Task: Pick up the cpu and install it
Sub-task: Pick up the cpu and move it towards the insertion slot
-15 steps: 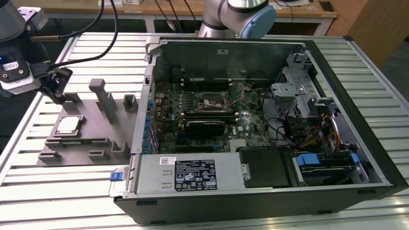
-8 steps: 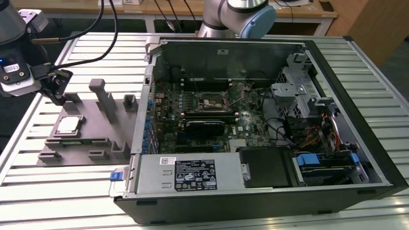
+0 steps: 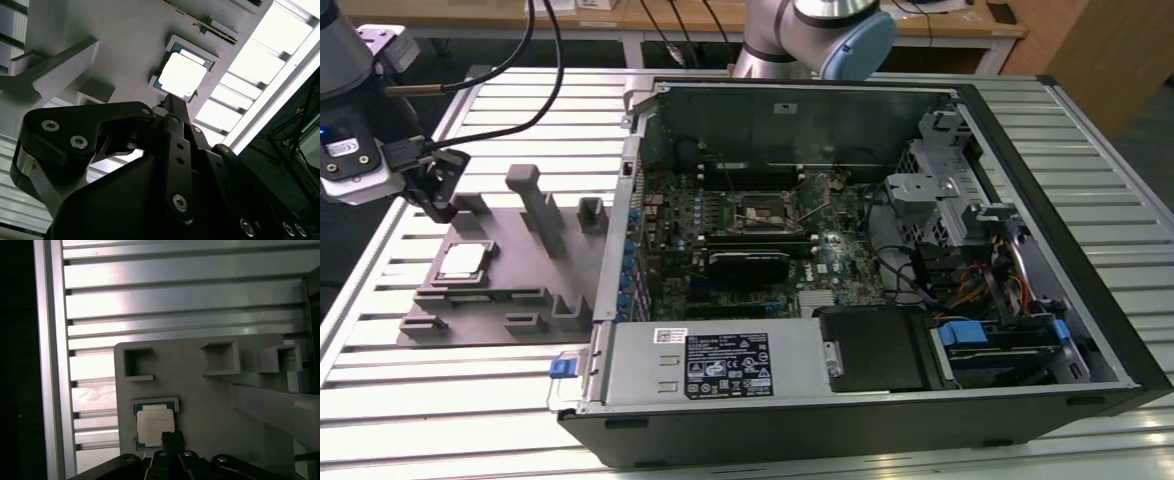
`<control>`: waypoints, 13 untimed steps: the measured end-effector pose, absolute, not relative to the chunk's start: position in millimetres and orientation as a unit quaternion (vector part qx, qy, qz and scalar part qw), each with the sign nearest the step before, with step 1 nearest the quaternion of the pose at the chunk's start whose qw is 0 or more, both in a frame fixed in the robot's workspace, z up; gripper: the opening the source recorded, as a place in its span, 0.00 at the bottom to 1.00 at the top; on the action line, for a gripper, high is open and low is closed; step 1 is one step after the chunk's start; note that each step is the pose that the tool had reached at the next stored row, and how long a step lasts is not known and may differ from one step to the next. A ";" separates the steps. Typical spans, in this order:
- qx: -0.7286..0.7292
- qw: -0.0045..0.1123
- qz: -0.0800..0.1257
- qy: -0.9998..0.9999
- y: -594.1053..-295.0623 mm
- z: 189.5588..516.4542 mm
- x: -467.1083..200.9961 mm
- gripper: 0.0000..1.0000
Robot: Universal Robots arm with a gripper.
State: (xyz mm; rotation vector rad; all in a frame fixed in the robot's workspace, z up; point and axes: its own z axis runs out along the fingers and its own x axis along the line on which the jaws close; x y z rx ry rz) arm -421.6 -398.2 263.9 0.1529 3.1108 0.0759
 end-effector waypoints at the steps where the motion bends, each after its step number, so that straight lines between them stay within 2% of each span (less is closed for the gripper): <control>1: 0.049 0.013 0.024 0.998 -398.2 263.3 -422.1 0.11; 13: 0.049 0.013 0.024 0.998 -398.4 255.2 -426.8 0.11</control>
